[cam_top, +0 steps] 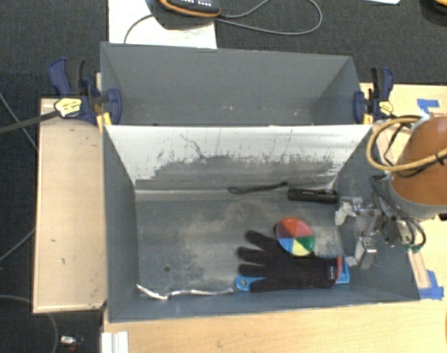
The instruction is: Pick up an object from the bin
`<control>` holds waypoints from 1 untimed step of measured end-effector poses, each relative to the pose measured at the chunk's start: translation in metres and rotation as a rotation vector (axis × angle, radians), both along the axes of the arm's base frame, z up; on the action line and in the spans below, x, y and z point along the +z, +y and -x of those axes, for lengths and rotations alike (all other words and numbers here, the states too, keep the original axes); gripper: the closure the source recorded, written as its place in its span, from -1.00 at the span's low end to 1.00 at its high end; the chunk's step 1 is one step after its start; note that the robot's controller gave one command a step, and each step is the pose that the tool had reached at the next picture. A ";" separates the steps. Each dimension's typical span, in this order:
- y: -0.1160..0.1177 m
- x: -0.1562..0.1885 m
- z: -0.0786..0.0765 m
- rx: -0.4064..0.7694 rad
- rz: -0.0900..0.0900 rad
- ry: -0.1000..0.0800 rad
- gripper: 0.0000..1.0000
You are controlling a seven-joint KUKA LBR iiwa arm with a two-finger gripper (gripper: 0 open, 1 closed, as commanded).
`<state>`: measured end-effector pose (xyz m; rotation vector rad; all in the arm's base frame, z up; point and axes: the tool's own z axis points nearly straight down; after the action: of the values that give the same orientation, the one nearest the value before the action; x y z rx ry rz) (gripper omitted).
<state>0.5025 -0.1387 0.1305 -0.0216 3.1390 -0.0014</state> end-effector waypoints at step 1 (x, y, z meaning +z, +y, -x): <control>0.000 0.000 0.000 0.001 0.000 0.000 -1.00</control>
Offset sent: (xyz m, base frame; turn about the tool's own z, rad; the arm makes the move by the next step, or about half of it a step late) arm 0.0069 0.0562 -0.0605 -0.2695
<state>0.5025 -0.1387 0.1305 -0.0224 3.1390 -0.0014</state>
